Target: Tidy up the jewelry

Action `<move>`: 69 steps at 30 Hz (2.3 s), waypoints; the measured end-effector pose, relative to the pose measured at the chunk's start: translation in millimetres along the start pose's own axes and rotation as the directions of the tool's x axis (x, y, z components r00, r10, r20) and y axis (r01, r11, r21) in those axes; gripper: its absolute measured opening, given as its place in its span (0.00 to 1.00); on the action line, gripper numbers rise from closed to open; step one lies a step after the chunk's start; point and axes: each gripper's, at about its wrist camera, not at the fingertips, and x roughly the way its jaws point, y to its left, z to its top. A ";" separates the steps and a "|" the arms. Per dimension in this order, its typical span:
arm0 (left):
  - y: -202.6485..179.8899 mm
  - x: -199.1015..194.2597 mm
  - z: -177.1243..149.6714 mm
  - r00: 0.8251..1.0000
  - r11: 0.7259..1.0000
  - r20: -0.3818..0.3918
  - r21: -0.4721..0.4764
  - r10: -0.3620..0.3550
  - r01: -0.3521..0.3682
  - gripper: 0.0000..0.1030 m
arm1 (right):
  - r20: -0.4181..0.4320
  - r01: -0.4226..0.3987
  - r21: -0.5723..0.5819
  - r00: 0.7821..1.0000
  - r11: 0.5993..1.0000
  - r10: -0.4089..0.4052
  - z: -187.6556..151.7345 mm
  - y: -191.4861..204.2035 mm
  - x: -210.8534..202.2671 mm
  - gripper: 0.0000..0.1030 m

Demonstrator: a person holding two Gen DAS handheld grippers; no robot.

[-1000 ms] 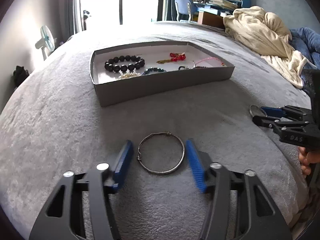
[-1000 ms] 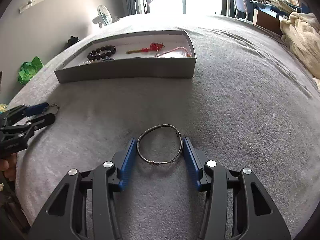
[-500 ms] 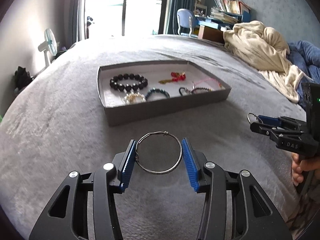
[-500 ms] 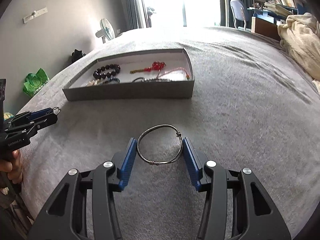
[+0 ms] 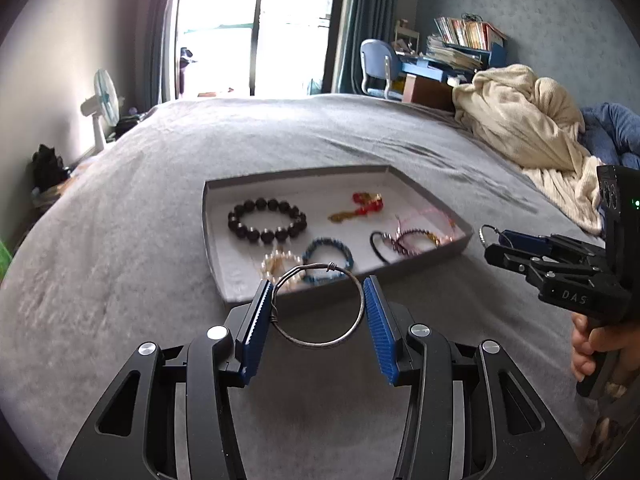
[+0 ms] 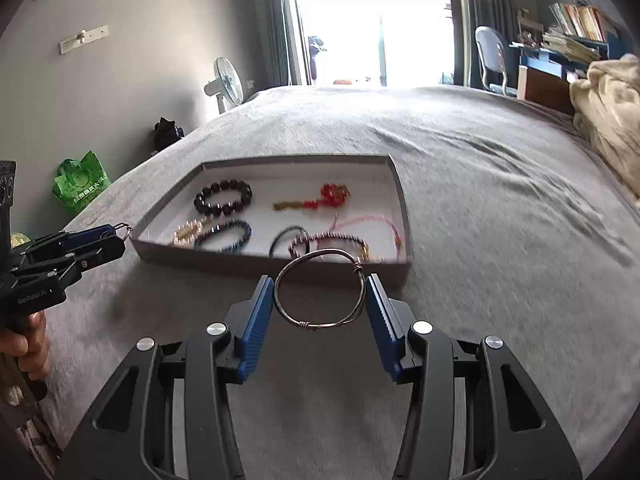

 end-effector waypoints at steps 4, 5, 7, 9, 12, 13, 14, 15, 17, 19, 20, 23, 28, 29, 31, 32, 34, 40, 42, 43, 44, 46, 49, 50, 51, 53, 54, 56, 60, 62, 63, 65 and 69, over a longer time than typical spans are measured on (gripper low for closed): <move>5.8 9.9 15.2 1.000 1.000 0.013 -0.012 0.010 -0.010 0.46 | 0.020 -0.005 -0.019 1.000 1.000 0.005 19.7 1.4 9.6 0.46; 7.5 13.2 20.1 1.000 1.000 0.017 -0.014 0.013 -0.012 0.46 | 0.024 -0.004 -0.028 1.000 1.000 0.005 26.0 1.9 12.7 0.46; 10.1 19.3 28.7 1.000 1.000 0.023 -0.018 0.016 -0.016 0.46 | 0.028 -0.004 -0.041 1.000 0.999 0.005 36.4 1.9 19.1 0.46; 12.6 26.9 37.4 0.999 1.000 0.030 -0.023 0.017 -0.016 0.46 | 0.029 -0.003 -0.054 1.000 0.999 0.005 47.3 2.3 27.6 0.46; 15.2 36.5 46.4 0.999 0.999 0.035 -0.031 0.017 -0.016 0.46 | 0.030 -0.004 -0.057 1.000 0.998 0.005 58.0 2.5 39.0 0.46; 16.4 41.3 50.6 0.999 0.999 0.037 -0.033 0.017 -0.016 0.46 | 0.028 -0.006 -0.056 1.000 0.998 0.008 61.1 2.1 44.3 0.46; 17.2 44.6 53.3 0.999 0.999 0.037 -0.033 0.019 -0.017 0.46 | 0.027 -0.006 -0.057 1.000 0.998 0.008 64.2 2.0 48.8 0.46; 18.1 48.6 56.3 0.999 0.999 0.037 -0.032 0.021 -0.020 0.46 | 0.024 -0.009 -0.057 1.000 0.998 0.010 67.5 1.9 53.9 0.46; 19.0 56.3 60.9 0.999 0.999 0.033 -0.029 0.027 -0.026 0.46 | 0.018 -0.013 -0.058 1.000 0.998 0.014 72.0 2.3 62.5 0.46; 22.1 64.5 63.3 0.999 0.999 0.027 -0.027 0.033 -0.032 0.46 | 0.011 -0.016 -0.062 1.000 0.998 0.017 77.2 3.6 72.4 0.46; 23.1 68.9 64.7 0.999 0.999 0.022 -0.025 0.036 -0.035 0.46 | 0.007 -0.017 -0.065 1.000 0.998 0.017 79.0 4.5 76.8 0.46; 25.4 80.3 66.1 0.999 0.999 0.008 -0.017 0.043 -0.043 0.46 | -0.013 -0.021 -0.073 1.000 0.997 0.020 82.9 6.6 91.7 0.46; 27.6 95.6 63.9 0.999 0.999 -0.017 -0.008 0.050 -0.050 0.46 | -0.048 -0.017 -0.084 0.999 0.996 0.013 81.8 8.6 112.9 0.46; 27.5 98.4 63.2 0.999 0.999 -0.022 -0.004 0.050 -0.050 0.46 | -0.054 -0.015 -0.083 0.998 0.996 0.011 81.0 8.1 116.4 0.46; 26.5 103.3 62.3 0.998 0.999 -0.032 0.006 0.050 -0.049 0.46 | -0.063 -0.011 -0.081 0.998 0.997 0.006 79.3 6.8 121.1 0.46; 26.8 104.5 61.8 0.998 0.999 -0.033 0.009 0.050 -0.050 0.46 | -0.069 -0.010 -0.080 0.998 0.997 0.004 78.2 6.3 122.9 0.46; 25.8 107.5 60.3 0.998 0.998 -0.040 0.020 0.054 -0.054 0.46 | -0.077 -0.003 -0.087 0.997 0.996 -0.003 76.2 6.4 126.6 0.46; 24.4 113.8 54.9 0.996 0.997 -0.056 0.039 0.070 -0.068 0.47 | -0.090 0.004 -0.108 0.996 0.994 -0.014 72.0 10.7 131.6 0.46; 23.9 114.2 53.8 0.995 0.996 -0.058 0.044 0.076 -0.073 0.49 | -0.090 0.001 -0.112 0.996 0.994 -0.011 71.2 11.7 131.2 0.47; 24.1 113.6 53.4 0.996 0.996 -0.054 0.044 0.076 -0.073 0.51 | -0.088 0.000 -0.115 0.996 0.993 -0.010 70.8 11.9 130.2 0.47; 24.1 111.7 53.4 0.996 0.996 -0.044 0.043 0.077 -0.076 0.58 | -0.086 0.001 -0.117 0.996 0.993 -0.012 71.0 12.0 129.4 0.48; 22.5 106.2 53.6 0.997 0.996 -0.021 0.041 0.077 -0.076 0.63 | -0.080 0.001 -0.114 0.997 0.994 -0.010 71.3 11.9 127.1 0.51; 22.0 99.5 53.5 0.997 0.996 -0.007 0.039 0.077 -0.077 0.71 | -0.055 0.001 -0.105 0.998 0.994 -0.007 71.8 10.7 120.9 0.54; 22.3 96.7 52.8 0.997 0.996 0.004 0.036 0.076 -0.076 0.75 | -0.050 0.000 -0.101 0.999 0.995 -0.005 71.5 9.5 119.1 0.55; 22.6 95.1 52.6 0.997 0.996 0.009 0.035 0.078 -0.078 0.75 | -0.040 0.000 -0.094 0.999 0.996 -0.004 71.4 8.7 116.1 0.57; 23.8 90.3 51.8 0.997 0.996 0.018 0.027 0.081 -0.082 0.75 | -0.024 0.004 -0.089 1.000 0.996 -0.006 71.4 8.1 111.2 0.61; 24.7 87.6 51.5 0.996 0.996 0.024 0.021 0.084 -0.084 0.77 | -0.011 0.003 -0.082 1.000 0.997 -0.004 70.9 7.3 107.5 0.63; 26.6 81.2 50.3 0.995 0.996 0.041 0.005 0.087 -0.087 0.86 | 0.013 -0.002 -0.070 1.000 0.998 0.002 70.4 6.6 100.7 0.66; 30.2 66.2 47.4 0.992 0.995 0.077 -0.033 0.099 -0.097 0.93 | 0.091 -0.011 -0.036 0.996 0.999 0.015 65.6 3.8 79.3 0.78; 30.7 61.2 44.2 0.990 0.993 0.083 -0.042 0.117 -0.114 0.94 | 0.117 -0.010 -0.023 0.993 1.000 0.013 61.6 3.8 70.0 0.84; 30.9 58.4 42.1 0.988 0.991 0.087 -0.048 0.125 -0.121 0.95 | 0.131 -0.011 -0.013 0.991 1.000 0.013 58.3 3.9 63.5 0.88; 30.6 52.6 36.1 0.986 0.990 0.095 -0.055 0.134 -0.129 0.95 | 0.152 -0.007 -0.009 0.988 1.000 0.008 51.5 5.5 53.5 0.93; 30.3 40.2 26.7 0.982 0.987 0.111 -0.076 0.153 -0.145 0.95 | 0.174 0.006 -0.009 0.985 1.000 -0.005 36.5 9.2 36.4 0.95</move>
